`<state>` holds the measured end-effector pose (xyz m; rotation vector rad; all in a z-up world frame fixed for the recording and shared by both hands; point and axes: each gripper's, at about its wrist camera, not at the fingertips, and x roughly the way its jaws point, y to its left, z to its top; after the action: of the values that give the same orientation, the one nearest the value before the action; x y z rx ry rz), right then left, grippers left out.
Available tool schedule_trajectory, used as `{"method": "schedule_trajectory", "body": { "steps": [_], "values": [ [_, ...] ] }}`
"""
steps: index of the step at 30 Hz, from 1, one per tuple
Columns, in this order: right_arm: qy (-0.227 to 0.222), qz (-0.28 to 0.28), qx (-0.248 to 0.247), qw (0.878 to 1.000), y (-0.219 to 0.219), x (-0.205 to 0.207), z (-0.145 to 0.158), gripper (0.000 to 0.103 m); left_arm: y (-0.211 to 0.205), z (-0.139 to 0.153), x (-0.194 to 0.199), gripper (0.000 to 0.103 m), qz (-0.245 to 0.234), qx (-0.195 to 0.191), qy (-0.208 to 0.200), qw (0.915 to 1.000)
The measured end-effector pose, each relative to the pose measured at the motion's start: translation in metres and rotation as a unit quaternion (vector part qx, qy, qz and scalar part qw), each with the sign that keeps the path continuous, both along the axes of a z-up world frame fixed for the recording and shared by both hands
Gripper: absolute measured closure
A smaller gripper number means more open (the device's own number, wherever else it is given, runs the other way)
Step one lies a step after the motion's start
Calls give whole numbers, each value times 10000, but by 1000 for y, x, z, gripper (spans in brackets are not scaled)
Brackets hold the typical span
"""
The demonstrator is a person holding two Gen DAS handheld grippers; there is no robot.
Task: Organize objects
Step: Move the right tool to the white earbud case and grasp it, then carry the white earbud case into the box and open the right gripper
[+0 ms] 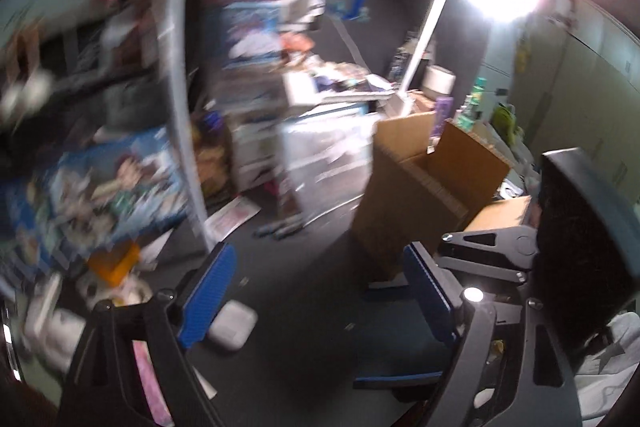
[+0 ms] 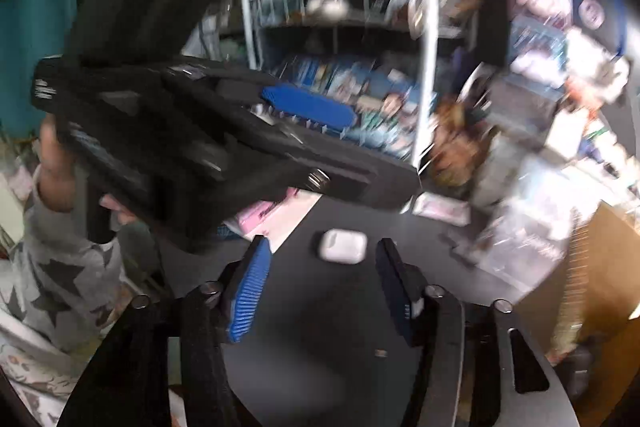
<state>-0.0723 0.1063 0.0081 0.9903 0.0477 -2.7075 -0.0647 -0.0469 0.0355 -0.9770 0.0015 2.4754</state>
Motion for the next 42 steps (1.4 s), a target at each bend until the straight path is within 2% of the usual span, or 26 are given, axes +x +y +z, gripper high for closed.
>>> {"method": "schedule_trajectory", "body": {
  "steps": [3, 8, 11, 16, 23, 24, 25, 29, 36, 42],
  "values": [
    [-291, -103, -35, 9995, -7, -24, -32, 38, -22, -26, 7, 16, 242, 26, -110, 9996],
    [-807, -416, 193, 9957, -8, -67, -83, 37, -54, -67, 14, 16, 487, 256, -454, 9975],
    [-964, -477, 292, 9938, -7, -84, -102, 37, -67, -86, 16, 16, 436, 553, -634, 9955],
    [-1032, -468, 598, 9918, -15, -109, -117, 37, -74, -97, 17, 16, 466, 604, -697, 9946],
    [-1124, -418, 646, 9907, -21, -123, -126, 38, -78, -99, 18, 16, 557, 548, -697, 9945],
    [-1127, -429, 644, 9906, -22, -125, -126, 41, -78, -100, 19, 16, 561, 542, -700, 9945],
    [-1114, -422, 602, 9911, -21, -126, -125, 53, -78, -99, 19, 16, 571, 540, -700, 9944],
    [-1133, -403, 594, 9910, -22, -126, -126, 54, -78, -99, 20, 16, 572, 530, -703, 9945],
    [-1141, -320, 357, 9923, -14, -100, -120, 54, -67, -98, 20, 17, 478, 462, -747, 9950],
    [-794, -230, 242, 9963, -7, -59, -93, 54, -46, -93, 19, 17, 226, 515, -832, 9949]
  ]
}}
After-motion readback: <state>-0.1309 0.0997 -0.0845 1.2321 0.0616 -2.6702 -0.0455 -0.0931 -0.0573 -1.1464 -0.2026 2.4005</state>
